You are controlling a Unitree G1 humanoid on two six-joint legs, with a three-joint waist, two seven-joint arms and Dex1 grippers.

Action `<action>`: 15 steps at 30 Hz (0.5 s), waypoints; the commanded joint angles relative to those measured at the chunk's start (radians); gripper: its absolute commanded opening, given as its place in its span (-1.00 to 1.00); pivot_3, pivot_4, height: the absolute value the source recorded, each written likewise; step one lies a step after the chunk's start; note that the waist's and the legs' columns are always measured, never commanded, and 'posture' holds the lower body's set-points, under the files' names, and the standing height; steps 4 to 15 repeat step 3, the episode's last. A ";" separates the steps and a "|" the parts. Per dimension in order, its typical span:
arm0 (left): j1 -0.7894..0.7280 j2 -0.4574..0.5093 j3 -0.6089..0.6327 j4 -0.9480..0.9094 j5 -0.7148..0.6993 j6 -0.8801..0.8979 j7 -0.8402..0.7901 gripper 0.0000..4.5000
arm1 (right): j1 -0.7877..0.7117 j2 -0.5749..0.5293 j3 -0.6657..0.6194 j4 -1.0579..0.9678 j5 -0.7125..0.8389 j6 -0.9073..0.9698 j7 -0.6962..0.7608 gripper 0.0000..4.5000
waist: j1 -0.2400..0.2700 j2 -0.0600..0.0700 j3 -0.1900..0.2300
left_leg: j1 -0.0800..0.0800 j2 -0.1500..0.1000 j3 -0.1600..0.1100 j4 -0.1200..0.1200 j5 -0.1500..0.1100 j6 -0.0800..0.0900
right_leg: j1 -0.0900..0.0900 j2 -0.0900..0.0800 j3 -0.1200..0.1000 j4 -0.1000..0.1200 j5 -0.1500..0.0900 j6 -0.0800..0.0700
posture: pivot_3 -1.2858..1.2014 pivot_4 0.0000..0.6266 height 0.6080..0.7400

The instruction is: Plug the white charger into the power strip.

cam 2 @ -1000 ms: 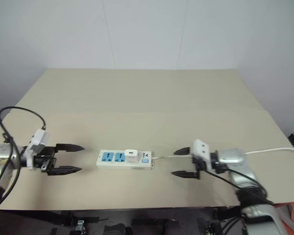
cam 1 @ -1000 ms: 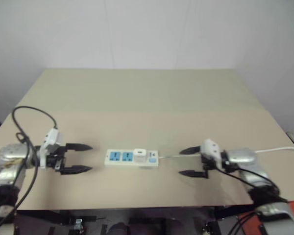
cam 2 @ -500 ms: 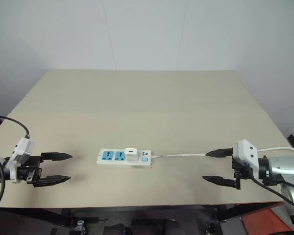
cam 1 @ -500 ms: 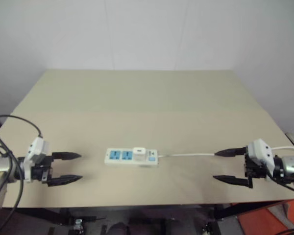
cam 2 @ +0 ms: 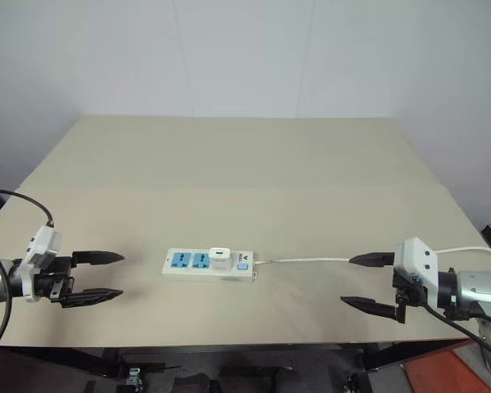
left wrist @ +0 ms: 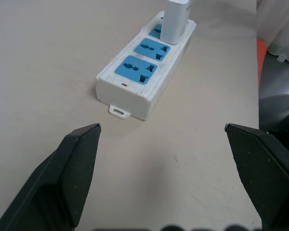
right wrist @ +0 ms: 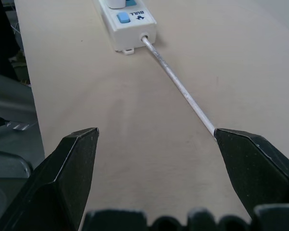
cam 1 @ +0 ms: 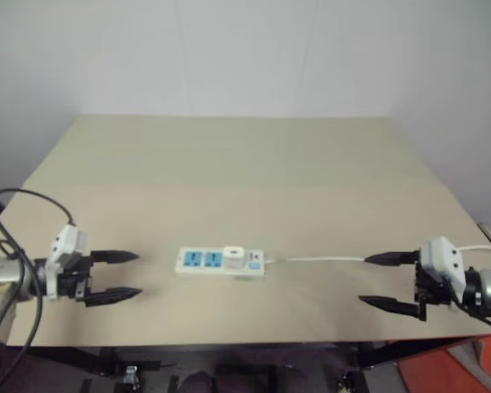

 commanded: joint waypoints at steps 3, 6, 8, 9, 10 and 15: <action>-0.008 0.009 0.013 -0.034 -0.007 0.019 0.005 1.00 | 0.009 -0.007 -0.041 -0.027 0.026 -0.009 -0.003 0.99 | 0.000 0.000 0.000 | 0.000 0.000 0.000 0.000 0.000 0.000 | 0.000 0.000 0.000 0.000 0.000 0.000 | 0.03 -0.52 1.00; -0.008 0.009 0.013 -0.034 -0.007 0.019 0.005 1.00 | 0.009 -0.007 -0.041 -0.027 0.026 -0.009 -0.003 0.99 | 0.000 0.000 0.000 | 0.000 0.000 0.000 0.000 0.000 0.000 | 0.000 0.000 0.000 0.000 0.000 0.000 | 0.03 -0.52 1.00; -0.008 0.009 0.013 -0.034 -0.007 0.019 0.005 1.00 | 0.009 -0.007 -0.041 -0.027 0.026 -0.009 -0.003 0.99 | 0.000 0.000 0.000 | 0.000 0.000 0.000 0.000 0.000 0.000 | 0.000 0.000 0.000 0.000 0.000 0.000 | 0.03 -0.52 1.00; -0.008 0.009 0.013 -0.034 -0.007 0.019 0.005 1.00 | 0.009 -0.007 -0.041 -0.027 0.026 -0.009 -0.003 0.99 | 0.000 0.000 0.000 | 0.000 0.000 0.000 0.000 0.000 0.000 | 0.000 0.000 0.000 0.000 0.000 0.000 | 0.03 -0.52 1.00; -0.008 0.009 0.013 -0.034 -0.007 0.019 0.005 1.00 | 0.009 -0.007 -0.041 -0.027 0.026 -0.009 -0.003 0.99 | 0.000 0.000 0.000 | 0.000 0.000 0.000 0.000 0.000 0.000 | 0.000 0.000 0.000 0.000 0.000 0.000 | 0.03 -0.52 1.00; -0.008 0.009 0.013 -0.034 -0.007 0.019 0.005 1.00 | 0.009 -0.007 -0.041 -0.027 0.026 -0.009 -0.003 0.99 | 0.000 0.000 0.000 | 0.000 0.000 0.000 0.000 0.000 0.000 | 0.000 0.000 0.000 0.000 0.000 0.000 | 0.03 -0.52 1.00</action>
